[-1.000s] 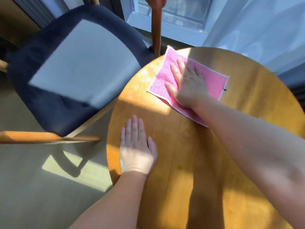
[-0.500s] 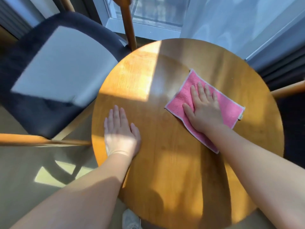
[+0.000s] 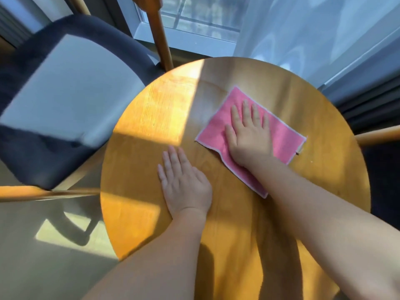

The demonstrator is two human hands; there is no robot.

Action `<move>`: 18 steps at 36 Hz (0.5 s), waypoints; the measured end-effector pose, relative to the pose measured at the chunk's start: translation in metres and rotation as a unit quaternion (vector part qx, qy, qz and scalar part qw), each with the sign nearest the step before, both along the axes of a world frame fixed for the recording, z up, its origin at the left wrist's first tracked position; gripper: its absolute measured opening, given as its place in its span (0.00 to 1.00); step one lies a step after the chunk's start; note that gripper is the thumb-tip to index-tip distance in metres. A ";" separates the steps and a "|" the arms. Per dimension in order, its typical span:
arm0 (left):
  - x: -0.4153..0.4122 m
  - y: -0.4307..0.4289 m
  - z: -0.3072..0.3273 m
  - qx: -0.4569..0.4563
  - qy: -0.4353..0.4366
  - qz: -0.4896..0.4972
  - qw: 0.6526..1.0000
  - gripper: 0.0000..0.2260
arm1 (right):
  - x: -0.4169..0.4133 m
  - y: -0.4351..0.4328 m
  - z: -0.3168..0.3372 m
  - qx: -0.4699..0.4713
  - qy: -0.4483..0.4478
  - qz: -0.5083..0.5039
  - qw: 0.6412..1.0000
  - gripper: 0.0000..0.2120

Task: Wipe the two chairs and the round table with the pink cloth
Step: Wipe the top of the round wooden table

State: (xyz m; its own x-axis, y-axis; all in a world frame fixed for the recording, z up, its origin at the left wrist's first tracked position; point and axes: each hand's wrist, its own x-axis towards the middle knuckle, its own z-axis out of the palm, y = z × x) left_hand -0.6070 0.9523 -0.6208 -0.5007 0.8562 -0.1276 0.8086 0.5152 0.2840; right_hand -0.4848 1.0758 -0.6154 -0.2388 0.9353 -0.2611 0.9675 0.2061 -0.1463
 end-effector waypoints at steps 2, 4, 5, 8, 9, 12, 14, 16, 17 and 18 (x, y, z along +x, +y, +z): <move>0.001 0.002 0.000 -0.006 0.004 -0.003 1.000 0.28 | -0.019 0.026 -0.001 0.013 0.021 0.017 1.000 0.30; 0.002 0.002 0.000 0.000 0.009 -0.001 1.000 0.28 | -0.038 0.047 0.000 0.027 0.030 0.040 0.998 0.30; 0.002 0.002 -0.001 -0.001 0.014 -0.001 1.000 0.28 | -0.048 0.057 0.000 0.026 0.034 0.052 0.998 0.30; 0.002 0.001 -0.002 -0.007 0.026 -0.003 1.000 0.28 | -0.077 0.086 0.001 0.019 0.033 0.090 0.995 0.32; 0.002 0.002 -0.003 -0.008 0.027 -0.002 1.000 0.28 | -0.085 0.094 -0.001 0.021 0.036 0.095 0.995 0.33; 0.002 0.003 -0.003 -0.014 0.034 -0.008 0.999 0.28 | -0.099 0.110 -0.003 0.041 0.047 0.090 0.994 0.31; 0.000 0.002 -0.004 -0.013 0.040 -0.012 0.999 0.28 | -0.099 0.114 -0.004 0.039 0.061 0.087 0.994 0.28; 0.000 0.001 -0.004 -0.014 0.043 -0.013 0.999 0.28 | -0.094 0.114 -0.004 0.035 0.067 0.088 0.993 0.26; 0.000 0.001 -0.004 -0.014 0.043 -0.013 0.999 0.29 | -0.090 0.114 -0.004 0.036 0.065 0.085 0.994 0.26; 0.000 0.002 -0.003 -0.013 0.042 -0.013 0.999 0.29 | -0.085 0.112 -0.004 0.037 0.062 0.078 0.994 0.26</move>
